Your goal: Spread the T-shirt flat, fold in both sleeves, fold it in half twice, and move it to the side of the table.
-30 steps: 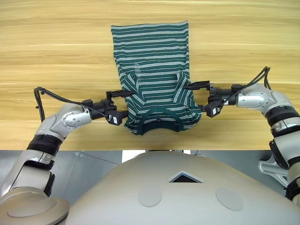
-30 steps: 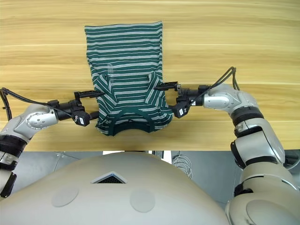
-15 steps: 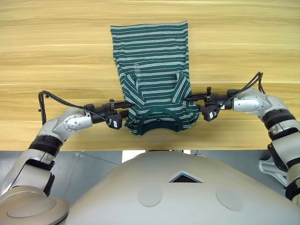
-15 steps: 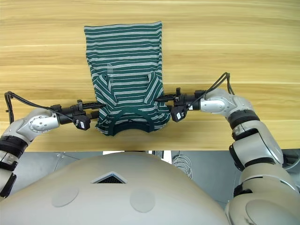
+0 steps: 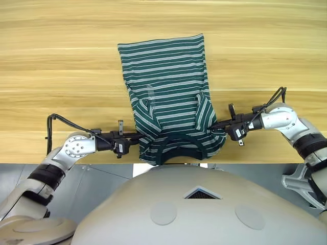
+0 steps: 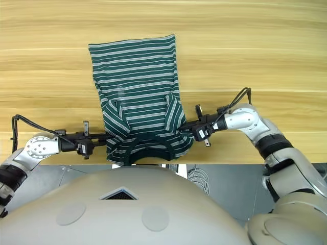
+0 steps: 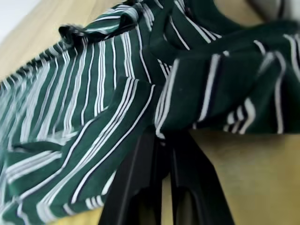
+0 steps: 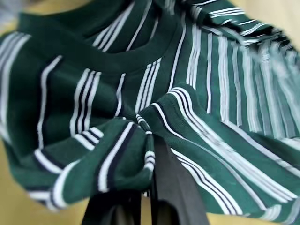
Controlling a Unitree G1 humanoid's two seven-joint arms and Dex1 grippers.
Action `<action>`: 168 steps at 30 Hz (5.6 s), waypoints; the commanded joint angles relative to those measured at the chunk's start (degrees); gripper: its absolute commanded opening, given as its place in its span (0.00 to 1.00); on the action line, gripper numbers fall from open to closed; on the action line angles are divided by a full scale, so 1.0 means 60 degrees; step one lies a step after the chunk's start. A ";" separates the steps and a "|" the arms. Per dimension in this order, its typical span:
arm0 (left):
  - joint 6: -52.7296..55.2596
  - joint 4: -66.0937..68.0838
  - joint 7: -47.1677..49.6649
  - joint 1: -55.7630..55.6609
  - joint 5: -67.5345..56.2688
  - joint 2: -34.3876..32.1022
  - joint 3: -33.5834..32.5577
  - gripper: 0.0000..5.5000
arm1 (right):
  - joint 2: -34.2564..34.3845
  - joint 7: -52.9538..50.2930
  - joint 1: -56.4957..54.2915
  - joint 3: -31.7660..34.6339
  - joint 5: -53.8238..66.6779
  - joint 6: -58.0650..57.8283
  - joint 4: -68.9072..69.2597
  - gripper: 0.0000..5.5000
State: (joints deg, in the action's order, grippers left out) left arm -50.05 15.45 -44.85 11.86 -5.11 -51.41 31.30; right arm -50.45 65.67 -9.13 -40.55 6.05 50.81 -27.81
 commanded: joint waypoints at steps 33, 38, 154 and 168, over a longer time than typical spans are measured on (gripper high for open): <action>0.5502 0.8090 -0.1973 -0.6771 -0.1727 0.4778 -0.3905 0.00 | 0.4628 0.1347 -0.4793 0.5101 0.1104 -0.6275 -0.6788 0.01; 0.5139 0.9195 -0.1472 -0.6589 -0.1003 0.4913 -0.4223 0.00 | 0.4774 0.0341 -0.4848 0.5853 0.0823 -0.6199 -0.7463 0.01; 0.6670 -0.1226 0.6824 0.0526 0.5650 0.6385 -0.1313 0.91 | 0.6598 -0.4338 -0.4458 0.4520 -0.1900 -0.7810 -0.3748 0.01; 0.5862 -0.3261 0.7401 0.0789 0.4462 0.6889 -0.1668 0.91 | 0.6731 -0.5950 -0.4498 0.5011 -0.2015 -0.6698 -0.4587 0.01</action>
State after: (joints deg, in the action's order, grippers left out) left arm -12.72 -0.54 -1.99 17.19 25.57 -11.56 24.09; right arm -9.59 29.61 -38.15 -11.18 -6.69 9.45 -59.59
